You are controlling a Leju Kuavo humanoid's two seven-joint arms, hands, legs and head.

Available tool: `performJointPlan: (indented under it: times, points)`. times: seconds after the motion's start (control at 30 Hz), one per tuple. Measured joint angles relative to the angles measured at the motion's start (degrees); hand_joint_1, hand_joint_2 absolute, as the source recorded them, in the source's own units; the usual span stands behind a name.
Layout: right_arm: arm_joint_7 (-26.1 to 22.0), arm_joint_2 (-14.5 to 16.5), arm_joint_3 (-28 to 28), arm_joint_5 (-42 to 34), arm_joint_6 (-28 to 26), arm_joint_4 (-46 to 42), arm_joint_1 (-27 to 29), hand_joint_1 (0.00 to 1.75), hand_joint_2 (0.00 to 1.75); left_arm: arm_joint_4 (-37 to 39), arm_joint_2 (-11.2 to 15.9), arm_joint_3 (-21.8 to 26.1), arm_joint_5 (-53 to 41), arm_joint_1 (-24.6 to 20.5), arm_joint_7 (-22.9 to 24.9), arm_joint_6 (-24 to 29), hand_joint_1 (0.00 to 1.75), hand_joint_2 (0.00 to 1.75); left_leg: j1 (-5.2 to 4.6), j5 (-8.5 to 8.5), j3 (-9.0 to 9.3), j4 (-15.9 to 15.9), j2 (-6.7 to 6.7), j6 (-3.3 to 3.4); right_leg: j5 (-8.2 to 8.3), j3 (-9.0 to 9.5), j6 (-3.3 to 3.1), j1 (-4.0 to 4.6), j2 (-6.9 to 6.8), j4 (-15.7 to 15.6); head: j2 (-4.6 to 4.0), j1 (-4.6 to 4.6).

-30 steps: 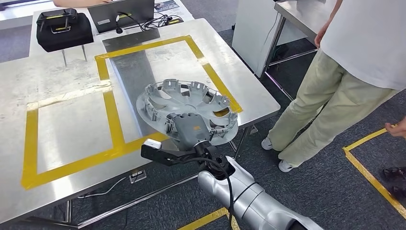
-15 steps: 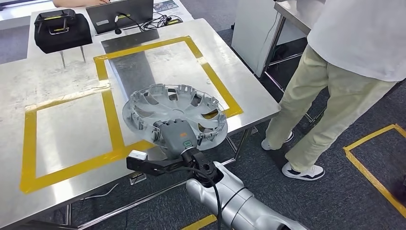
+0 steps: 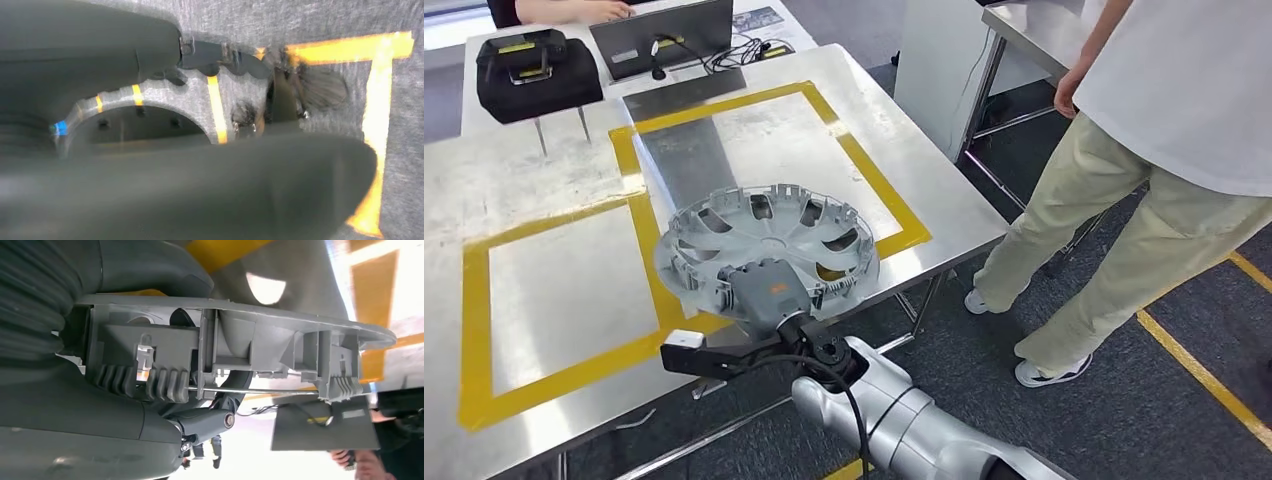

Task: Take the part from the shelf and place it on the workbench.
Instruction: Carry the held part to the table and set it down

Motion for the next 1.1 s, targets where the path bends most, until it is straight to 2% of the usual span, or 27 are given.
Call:
performJointPlan:
  times: [0.03,0.1,0.13,0.2,0.23,0.27,0.3,0.33,0.37,0.4,0.43,0.47,0.53,0.57,0.63,0.67,0.73,0.77,0.8,0.83,0.87,0.9,0.93,0.97,1.0,1.07,1.1]
  points:
    - [0.1,0.0,0.1,0.0,0.3,-0.1,-0.1,1.75,1.75,0.0,0.0,0.0,0.1,-0.1,0.1,0.1,0.00,0.00,-0.01,-0.10,0.03,0.3,-0.39,0.72,-0.12,0.05,0.14,-0.08,-0.13,0.0,0.00,0.38]
    - [0.4,0.0,0.2,0.0,0.8,-0.3,-0.2,1.75,1.75,0.0,0.0,0.0,0.2,-0.1,0.1,0.2,0.00,0.00,-0.10,-0.13,0.11,0.3,-1.17,1.51,-1.23,-0.59,0.48,-0.32,0.07,1.4,0.00,1.22]
    - [0.5,-0.1,0.3,0.0,1.0,-0.4,-0.2,1.75,1.75,0.0,0.0,0.0,0.3,0.0,0.2,0.2,0.00,0.00,-0.14,-0.13,0.21,0.2,-1.57,1.82,-2.49,-1.72,0.58,-0.35,0.31,3.6,0.00,1.53]
    - [0.6,-0.1,0.4,0.0,1.1,-0.6,-0.4,1.75,1.75,0.0,0.0,0.0,0.3,0.0,0.2,0.1,0.00,0.00,-0.43,-0.15,0.26,0.2,-2.30,2.17,-5.50,-5.37,0.54,-0.18,0.77,10.9,0.00,2.27]
    - [0.6,-0.1,0.5,-0.1,1.2,-0.6,-0.3,1.75,1.75,0.0,0.1,0.0,0.4,0.1,0.2,0.0,0.00,0.00,-0.65,-0.18,0.27,0.1,-2.72,2.27,-6.42,-7.33,0.41,-0.04,0.85,14.4,0.00,2.56]
    - [0.7,-0.1,0.5,-0.2,1.3,-0.6,-0.2,1.75,1.75,0.0,0.1,0.1,0.4,0.1,0.1,-0.1,0.00,0.00,-0.93,-0.21,0.32,0.1,-3.16,2.36,-6.43,-8.67,0.12,0.15,0.93,16.4,0.00,2.78]
    - [0.7,-0.1,0.6,-0.4,1.4,-0.6,-0.1,1.75,1.75,0.0,0.1,0.1,0.5,0.2,0.1,-0.2,0.00,0.00,-1.26,-0.24,0.41,0.1,-3.62,2.44,-5.33,-9.06,-0.41,0.43,1.07,16.3,0.00,3.02]
    - [0.7,-0.1,0.6,-0.6,1.4,-0.6,-0.1,1.75,1.75,0.0,0.1,0.1,0.5,0.2,0.0,-0.4,0.00,0.00,-1.61,-0.25,0.55,0.1,-4.00,2.52,-3.33,-8.41,-1.17,0.82,1.27,14.0,0.00,3.27]
    - [0.7,-0.1,0.7,-0.9,1.5,-0.7,-0.2,1.75,1.75,0.0,0.0,0.1,0.5,0.2,-0.1,-0.5,0.00,0.00,-1.94,-0.23,0.73,0.0,-4.31,2.60,-0.96,-6.95,-2.20,1.35,1.55,10.1,0.00,3.50]
    - [0.6,-0.1,0.7,-1.1,1.6,-0.8,-0.2,1.75,1.75,0.0,-0.1,0.1,0.5,0.3,-0.1,-0.7,0.00,0.00,-2.19,-0.18,0.90,-0.1,-4.53,2.66,0.69,-5.36,-3.41,1.79,1.77,6.2,0.00,3.53]
    - [0.6,-0.1,0.8,-1.3,1.7,-1.0,-0.3,1.75,1.75,0.0,-0.2,0.1,0.5,0.3,-0.2,-0.9,0.00,0.00,-2.22,-0.10,0.99,-0.4,-4.68,2.68,1.72,-3.95,-4.40,2.25,1.91,3.2,0.00,3.36]
    - [0.5,-0.1,0.8,-1.6,1.9,-1.2,-0.4,1.75,1.75,0.0,-0.3,0.1,0.5,0.3,-0.2,-1.0,0.00,0.00,-2.11,0.02,1.00,-0.6,-4.79,2.62,2.08,-3.01,-5.17,2.64,2.02,1.3,0.00,3.23]
    - [0.5,-0.1,1.0,-1.9,2.2,-1.5,-0.5,1.75,1.75,0.0,-0.5,0.1,0.6,0.3,-0.1,-1.1,0.00,0.00,-1.75,0.38,1.06,-1.3,-4.90,2.31,2.34,-2.03,-5.91,3.01,2.02,-0.3,0.00,3.29]
    - [0.5,0.0,1.0,-2.0,2.2,-1.6,-0.5,1.75,1.75,0.0,-0.6,0.1,0.6,0.3,-0.1,-1.0,0.00,0.00,-1.75,0.51,1.08,-1.6,-4.68,2.18,2.84,-1.40,-5.95,2.81,1.89,-1.5,0.00,3.55]
    - [0.7,0.0,1.1,-2.2,2.3,-1.7,-0.6,1.75,1.75,0.0,-0.5,0.1,0.6,0.4,0.0,-0.9,0.00,0.00,-1.96,-0.61,0.51,-0.4,-3.27,1.79,3.92,0.02,-5.66,2.20,1.43,-4.1,0.00,3.41]
    - [0.8,0.0,1.1,-2.3,2.3,-1.8,-0.7,1.75,1.31,0.0,-0.5,0.1,0.6,0.4,0.0,-0.8,0.00,0.00,-1.90,-2.00,-0.62,1.9,-2.33,1.51,4.29,0.50,-5.27,1.90,1.13,-5.0,0.00,3.07]
    - [1.2,0.0,1.3,-2.5,2.6,-1.7,-0.7,1.75,0.44,0.0,-0.4,0.1,0.7,0.3,0.0,-0.7,0.00,0.00,-1.39,-5.09,-3.85,8.8,-1.05,0.60,4.30,0.59,-4.78,1.66,0.64,-5.2,0.00,2.36]
    - [1.5,0.0,1.3,-2.6,3.0,-1.6,-0.6,1.75,0.00,0.0,-0.3,0.2,0.7,0.3,0.0,-0.6,0.00,0.00,-1.03,-5.64,-4.98,11.1,-0.72,0.09,4.16,0.52,-4.45,1.48,0.41,-5.0,0.00,2.17]
    - [2.0,0.0,1.4,-2.7,3.7,-1.4,-0.6,1.75,0.00,0.0,-0.2,0.2,0.8,0.4,0.0,-0.6,0.00,0.00,-0.67,-5.28,-5.19,11.7,-0.46,-0.42,3.96,0.46,-4.06,1.24,0.23,-4.7,0.00,2.03]
    - [2.6,0.0,1.5,-2.8,4.7,-1.3,-0.6,1.75,0.00,0.0,-0.1,0.2,0.9,0.4,0.0,-0.5,0.00,0.00,-0.31,-4.01,-4.25,10.0,-0.21,-0.93,3.70,0.38,-3.59,0.89,0.11,-4.3,0.00,1.90]
    - [3.2,0.0,1.6,-3.0,5.7,-1.2,-0.8,1.75,0.00,0.0,0.0,0.2,0.9,0.5,0.0,-0.6,0.00,0.00,0.05,-2.34,-2.30,6.4,0.12,-1.49,3.30,0.23,-2.99,0.47,0.02,-3.6,0.00,1.77]
    - [3.7,0.0,1.6,-3.2,6.6,-1.0,-1.1,1.75,0.00,0.0,-0.1,0.2,1.0,0.4,0.0,-0.6,0.00,0.00,0.22,-1.41,-0.53,3.3,0.35,-1.91,2.87,0.00,-2.36,0.18,-0.05,-2.8,0.00,1.56]
    - [4.1,0.0,1.6,-3.4,7.2,-0.8,-1.4,1.75,0.00,0.0,-0.1,0.3,1.0,0.4,0.0,-0.8,0.00,0.00,0.34,-0.91,0.94,0.8,0.43,-1.90,2.30,-0.39,-1.69,0.07,-0.07,-1.8,0.00,1.08]
    - [4.2,-0.1,1.6,-3.6,7.6,-0.7,-1.7,1.75,0.00,0.0,-0.2,0.3,1.0,0.3,0.0,-0.8,0.00,0.00,0.38,-1.03,1.67,-0.3,0.40,-1.42,1.83,-0.81,-1.13,0.16,-0.08,-0.9,0.00,0.83]
    - [4.3,-0.1,1.7,-3.8,7.8,-0.5,-1.9,1.75,0.00,0.0,-0.3,0.4,1.1,0.2,0.0,-0.9,0.00,0.00,0.30,-1.52,1.65,0.1,0.22,-0.69,1.52,-1.15,-0.80,0.35,-0.07,-0.5,0.00,0.80]
    - [4.3,-0.2,1.7,-4.2,7.8,-0.2,-2.2,1.75,0.00,0.0,-0.3,0.4,1.1,0.2,-0.1,-1.0,0.00,0.00,0.35,-1.59,1.58,0.5,-0.18,0.85,1.20,-1.64,-0.39,0.34,-0.06,-0.1,0.00,1.42]
    - [4.3,-0.2,1.7,-4.3,7.7,0.0,-2.4,1.75,0.00,0.0,-0.3,0.4,1.1,0.2,-0.1,-1.0,0.00,0.00,0.30,-1.58,1.55,0.6,-0.37,1.25,0.73,-1.91,-0.22,0.14,0.03,0.4,0.00,1.81]
